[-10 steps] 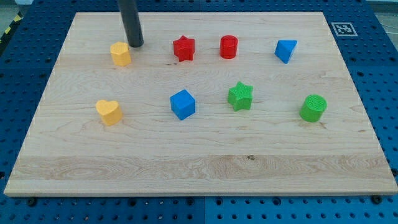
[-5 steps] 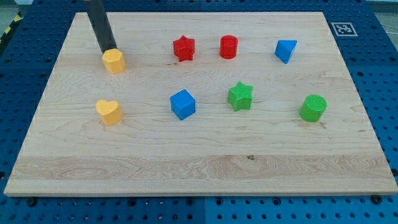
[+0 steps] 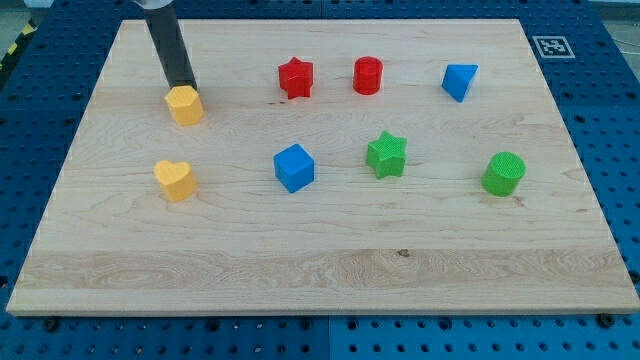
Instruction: Place the yellow hexagon at the center left side of the board
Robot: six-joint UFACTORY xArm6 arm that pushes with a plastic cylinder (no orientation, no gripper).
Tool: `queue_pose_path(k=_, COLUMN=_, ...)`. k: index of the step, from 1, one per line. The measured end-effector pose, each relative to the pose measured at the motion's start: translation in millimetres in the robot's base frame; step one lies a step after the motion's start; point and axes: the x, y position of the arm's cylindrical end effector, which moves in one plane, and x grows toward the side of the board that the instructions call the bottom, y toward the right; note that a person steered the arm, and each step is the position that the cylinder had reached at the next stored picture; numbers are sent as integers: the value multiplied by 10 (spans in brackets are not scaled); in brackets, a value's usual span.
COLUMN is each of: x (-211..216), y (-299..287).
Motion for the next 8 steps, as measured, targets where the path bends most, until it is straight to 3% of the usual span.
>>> queue_pose_path(k=3, x=-209, y=296)
queue_pose_path(k=5, x=64, y=652)
queue_pose_path(k=8, x=168, y=140)
